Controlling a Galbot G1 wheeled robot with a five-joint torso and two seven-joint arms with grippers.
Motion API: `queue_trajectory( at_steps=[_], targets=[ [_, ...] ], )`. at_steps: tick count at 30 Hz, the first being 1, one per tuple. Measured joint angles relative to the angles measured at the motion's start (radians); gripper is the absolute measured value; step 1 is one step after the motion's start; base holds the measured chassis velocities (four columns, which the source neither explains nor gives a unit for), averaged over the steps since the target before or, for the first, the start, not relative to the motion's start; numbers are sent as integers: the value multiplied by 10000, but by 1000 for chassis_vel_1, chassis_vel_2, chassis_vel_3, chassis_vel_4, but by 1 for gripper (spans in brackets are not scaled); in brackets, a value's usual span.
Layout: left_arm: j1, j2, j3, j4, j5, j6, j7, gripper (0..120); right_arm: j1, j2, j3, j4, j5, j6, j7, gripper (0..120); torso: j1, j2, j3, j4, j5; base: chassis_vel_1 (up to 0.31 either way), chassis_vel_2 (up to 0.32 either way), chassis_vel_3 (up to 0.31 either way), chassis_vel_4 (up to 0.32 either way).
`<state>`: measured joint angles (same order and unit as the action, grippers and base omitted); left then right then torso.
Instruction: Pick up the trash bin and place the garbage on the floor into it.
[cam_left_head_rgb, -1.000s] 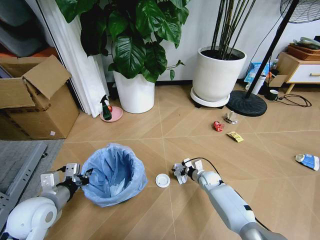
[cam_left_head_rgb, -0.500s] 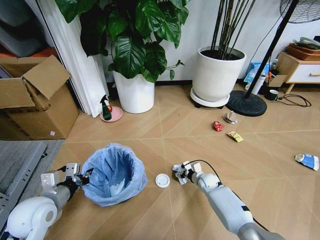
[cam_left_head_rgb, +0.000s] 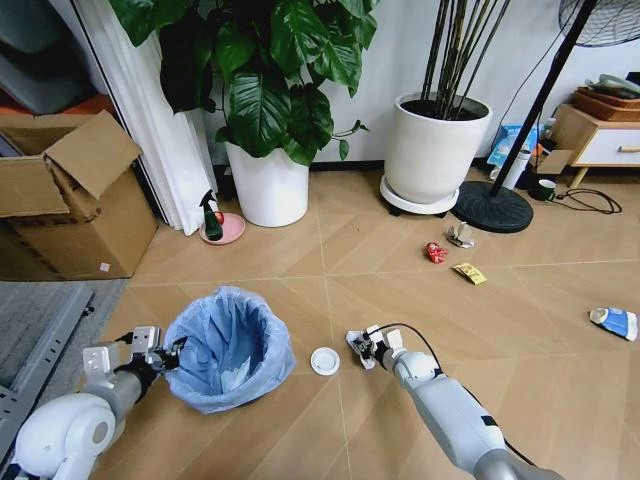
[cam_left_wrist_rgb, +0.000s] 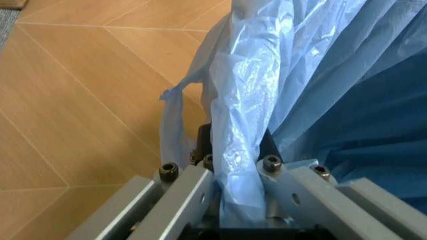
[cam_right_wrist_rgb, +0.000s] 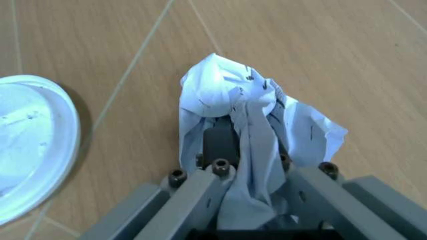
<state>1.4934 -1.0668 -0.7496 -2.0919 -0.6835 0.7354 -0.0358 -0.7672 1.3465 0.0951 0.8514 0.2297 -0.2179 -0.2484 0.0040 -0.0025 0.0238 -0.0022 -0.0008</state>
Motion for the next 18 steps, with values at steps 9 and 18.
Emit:
queue_trajectory(
  at_steps=[9, 18],
  targets=[
    [9, -15, -2, -8, 46, 0, 29, 0, -88, -62, 186, 74, 84, -16, 77, 0, 0, 0, 1, 1, 1, 0, 0, 0, 0],
    [-26, -13, 12, -20, 57, 0, 41, 0, 140, -231, 424, 1348, 1574, -502, 545, 0, 0, 0, 1, 1, 0, 0, 0, 0, 0]
  ],
)
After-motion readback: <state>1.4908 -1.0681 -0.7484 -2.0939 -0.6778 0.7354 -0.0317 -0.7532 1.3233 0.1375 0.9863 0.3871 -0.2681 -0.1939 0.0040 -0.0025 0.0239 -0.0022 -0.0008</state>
